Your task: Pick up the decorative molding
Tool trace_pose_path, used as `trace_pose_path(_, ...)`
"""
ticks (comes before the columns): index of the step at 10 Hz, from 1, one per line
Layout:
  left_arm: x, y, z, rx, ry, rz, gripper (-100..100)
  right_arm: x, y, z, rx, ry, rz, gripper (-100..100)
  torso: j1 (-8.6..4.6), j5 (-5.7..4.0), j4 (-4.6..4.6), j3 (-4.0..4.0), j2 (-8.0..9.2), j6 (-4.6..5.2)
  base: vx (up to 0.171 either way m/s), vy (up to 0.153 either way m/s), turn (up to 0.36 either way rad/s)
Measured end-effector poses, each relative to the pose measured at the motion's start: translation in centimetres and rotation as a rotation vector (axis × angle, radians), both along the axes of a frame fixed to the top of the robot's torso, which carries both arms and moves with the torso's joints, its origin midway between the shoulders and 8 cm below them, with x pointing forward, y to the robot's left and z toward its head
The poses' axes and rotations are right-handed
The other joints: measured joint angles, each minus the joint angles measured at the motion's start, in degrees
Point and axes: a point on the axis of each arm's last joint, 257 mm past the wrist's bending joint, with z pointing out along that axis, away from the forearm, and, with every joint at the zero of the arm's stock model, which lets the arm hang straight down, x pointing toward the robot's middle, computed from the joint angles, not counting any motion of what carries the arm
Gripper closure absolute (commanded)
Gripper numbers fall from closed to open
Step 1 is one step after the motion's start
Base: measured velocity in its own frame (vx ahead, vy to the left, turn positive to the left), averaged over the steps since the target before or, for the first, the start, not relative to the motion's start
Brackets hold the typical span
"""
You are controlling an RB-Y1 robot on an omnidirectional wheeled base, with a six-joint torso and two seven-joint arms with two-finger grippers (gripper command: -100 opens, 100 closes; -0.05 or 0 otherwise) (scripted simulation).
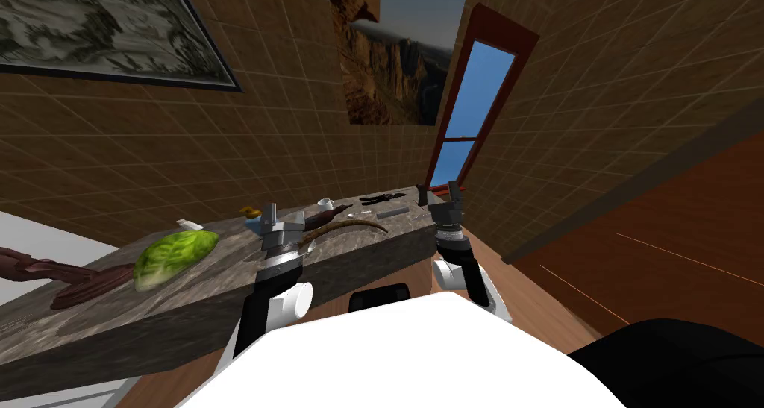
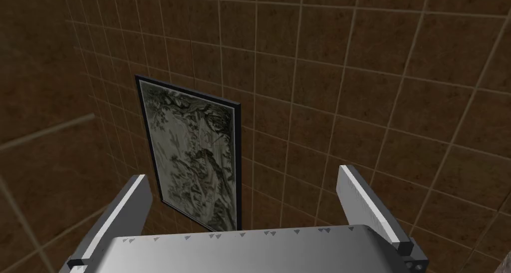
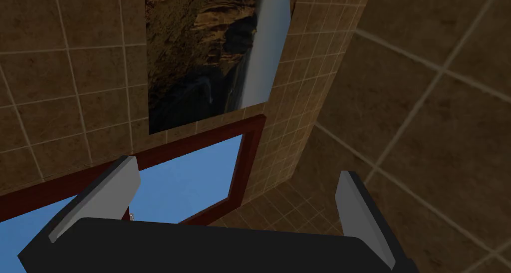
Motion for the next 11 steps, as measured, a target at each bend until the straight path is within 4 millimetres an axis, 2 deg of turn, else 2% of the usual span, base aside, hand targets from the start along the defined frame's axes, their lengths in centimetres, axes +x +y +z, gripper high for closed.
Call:
trace_pose_path(7, 0.0, 0.0, 0.0, 0.000, 0.000, 0.000, 0, 0.3, -1.3, -5.2, -0.356, 0.097, -0.062, -100, -0.18, -0.04, 0.01, 0.02, 0.03, 0.02, -0.016, -0.039, 0.273)
trace_pose_path(9, 0.0, 0.0, 0.0, 0.000, 0.000, 0.000, 0, 0.3, -2.7, -7.1, -0.476, 0.133, -0.082, -100, -0.21, -0.04, 0.00, 0.00, 0.01, -0.01, -0.012, -0.037, 0.277)
trace_pose_path(11, 0.0, 0.0, 0.0, 0.000, 0.000, 0.000, 0, 0.2, -3.1, -8.9, -0.577, 0.157, -0.085, -100, -0.15, -0.04, 0.00, 0.00, -0.01, -0.03, -0.015, -0.028, 0.406)
